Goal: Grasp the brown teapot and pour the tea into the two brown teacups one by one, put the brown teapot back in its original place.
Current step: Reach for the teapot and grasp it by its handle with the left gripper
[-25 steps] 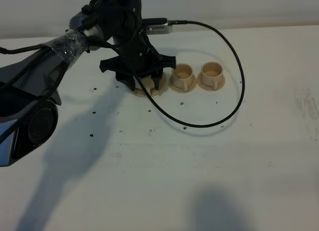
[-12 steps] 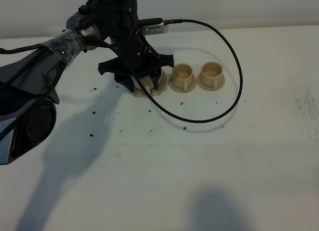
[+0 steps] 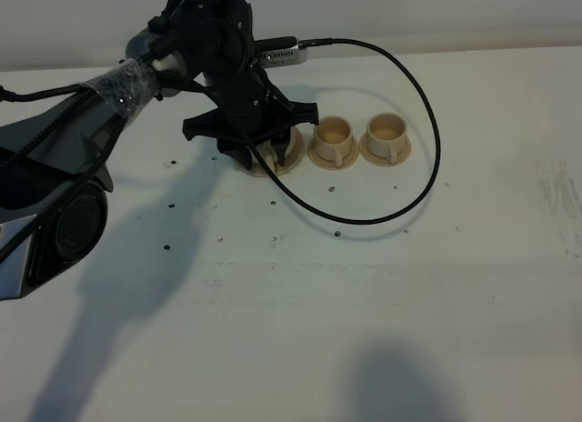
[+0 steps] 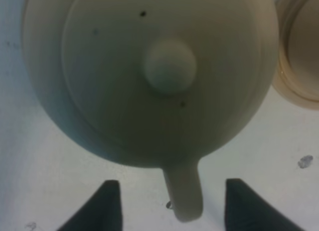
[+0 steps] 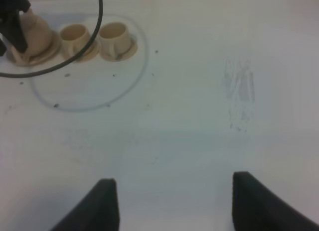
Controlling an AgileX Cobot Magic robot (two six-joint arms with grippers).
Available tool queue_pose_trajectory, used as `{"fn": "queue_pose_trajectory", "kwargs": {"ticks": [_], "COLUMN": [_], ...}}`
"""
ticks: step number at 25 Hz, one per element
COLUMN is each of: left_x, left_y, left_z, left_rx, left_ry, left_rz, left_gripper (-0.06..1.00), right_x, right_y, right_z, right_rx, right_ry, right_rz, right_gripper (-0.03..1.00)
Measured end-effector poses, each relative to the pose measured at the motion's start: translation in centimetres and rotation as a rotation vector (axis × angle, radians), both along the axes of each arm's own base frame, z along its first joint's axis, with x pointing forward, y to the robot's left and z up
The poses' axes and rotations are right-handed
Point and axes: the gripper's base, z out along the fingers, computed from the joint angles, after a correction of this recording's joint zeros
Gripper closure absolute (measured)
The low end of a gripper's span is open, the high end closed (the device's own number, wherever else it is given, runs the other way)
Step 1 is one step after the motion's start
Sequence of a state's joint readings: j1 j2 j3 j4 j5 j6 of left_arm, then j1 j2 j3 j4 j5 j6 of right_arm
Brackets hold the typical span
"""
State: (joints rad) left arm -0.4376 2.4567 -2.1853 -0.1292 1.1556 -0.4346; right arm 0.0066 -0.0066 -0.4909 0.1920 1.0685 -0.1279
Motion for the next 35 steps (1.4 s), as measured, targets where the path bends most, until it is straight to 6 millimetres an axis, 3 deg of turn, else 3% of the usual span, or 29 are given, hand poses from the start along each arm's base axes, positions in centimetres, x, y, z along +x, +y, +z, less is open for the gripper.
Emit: {"fn": "queue_pose_trajectory", "kwargs": {"ticks": [7, 24, 27, 30, 35], "left_x": [0.14, 0.27, 0.28, 0.30, 0.31], "left_y": [-0.06, -0.10, -0.09, -0.18, -0.22], "left_z": [0.02, 0.04, 0.04, -0.20, -0.44], "left_rx": [-0.007, -0.013, -0.011, -0.014, -0.014], "left_ry": [-0.015, -0.028, -0.029, -0.027, -0.021], "left_rz": [0.008, 0.013, 0.013, 0.013, 0.014], "left_gripper": [0.64, 0.66, 0.71, 0.84, 0.84], "right_x": [0.00, 0.00, 0.00, 0.00, 0.01], "right_y": [0.00, 0.00, 0.00, 0.00, 0.00], "right_z": [0.00, 0.00, 0.00, 0.00, -0.03], "right_rx": [0.000, 0.000, 0.000, 0.000, 0.000], "right_ry": [0.000, 0.000, 0.000, 0.000, 0.001], "right_rz": [0.000, 0.000, 0.000, 0.000, 0.000], "right_gripper": [0.45, 0.45, 0.45, 0.45, 0.45]}}
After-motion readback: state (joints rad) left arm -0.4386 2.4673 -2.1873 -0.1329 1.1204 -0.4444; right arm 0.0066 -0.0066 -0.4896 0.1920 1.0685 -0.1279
